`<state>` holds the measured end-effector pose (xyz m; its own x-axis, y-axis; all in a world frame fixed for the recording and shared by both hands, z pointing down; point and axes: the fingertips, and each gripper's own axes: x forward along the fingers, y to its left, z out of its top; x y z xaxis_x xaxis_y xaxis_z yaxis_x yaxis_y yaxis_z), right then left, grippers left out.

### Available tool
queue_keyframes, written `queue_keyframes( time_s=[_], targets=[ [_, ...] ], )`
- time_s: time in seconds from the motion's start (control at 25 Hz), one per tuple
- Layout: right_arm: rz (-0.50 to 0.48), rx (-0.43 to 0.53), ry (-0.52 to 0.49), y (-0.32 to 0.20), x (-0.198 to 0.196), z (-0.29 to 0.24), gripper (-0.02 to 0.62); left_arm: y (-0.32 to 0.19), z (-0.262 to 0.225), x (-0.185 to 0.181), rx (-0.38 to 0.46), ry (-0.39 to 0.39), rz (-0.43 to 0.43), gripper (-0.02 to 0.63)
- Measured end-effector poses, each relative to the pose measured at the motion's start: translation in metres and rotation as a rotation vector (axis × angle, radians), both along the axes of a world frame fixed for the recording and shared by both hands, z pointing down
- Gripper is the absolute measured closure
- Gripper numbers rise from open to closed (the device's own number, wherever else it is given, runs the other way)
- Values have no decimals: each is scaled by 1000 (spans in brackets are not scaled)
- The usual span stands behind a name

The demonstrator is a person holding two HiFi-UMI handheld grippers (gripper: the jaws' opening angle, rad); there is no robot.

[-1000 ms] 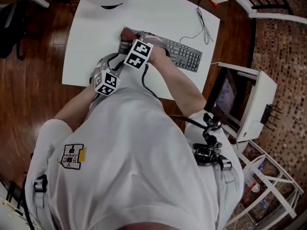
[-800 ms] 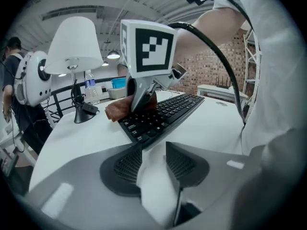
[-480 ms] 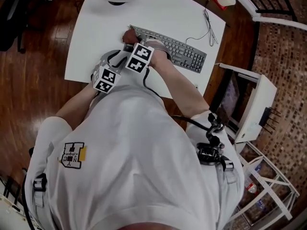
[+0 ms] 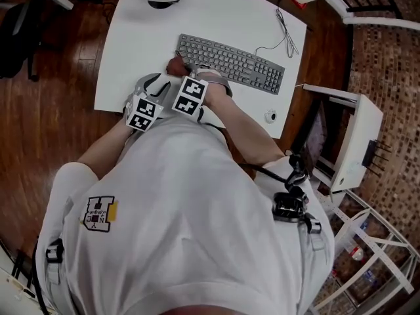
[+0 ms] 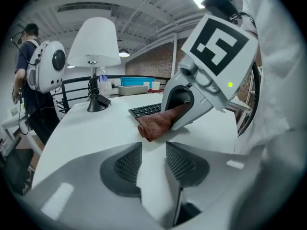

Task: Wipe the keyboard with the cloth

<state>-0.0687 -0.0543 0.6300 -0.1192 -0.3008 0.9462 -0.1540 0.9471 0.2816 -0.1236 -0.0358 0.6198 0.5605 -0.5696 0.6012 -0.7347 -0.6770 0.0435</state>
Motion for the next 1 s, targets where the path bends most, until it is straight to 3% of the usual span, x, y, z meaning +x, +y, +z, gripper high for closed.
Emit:
queue_keyframes(
  time_s=[0.28, 0.56, 0.64, 0.72, 0.8, 0.88, 1.0],
  targets=[
    [15, 11, 3, 0, -4, 1, 511, 4, -3, -7, 6, -3, 11, 451],
    [-56, -72, -11, 38, -3, 4, 511, 6, -10, -9, 42, -21, 53, 451],
    [-71, -91, -24, 45, -4, 4, 511, 7, -20, -3, 110, -49, 141, 451],
    [-92, -96, -33, 49, -5, 4, 511, 12, -33, 12, 200, -78, 282, 445],
    [-116, -97, -35, 50, -4, 4, 511, 18, -42, 34, 259, -92, 439, 384],
    [-121, -107, -42, 50, -2, 5, 509, 22, -45, 53, 260, -94, 547, 343],
    [-100, -121, -84, 48, 2, 5, 509, 19, -21, 62, 157, -186, 596, 346]
  ],
)
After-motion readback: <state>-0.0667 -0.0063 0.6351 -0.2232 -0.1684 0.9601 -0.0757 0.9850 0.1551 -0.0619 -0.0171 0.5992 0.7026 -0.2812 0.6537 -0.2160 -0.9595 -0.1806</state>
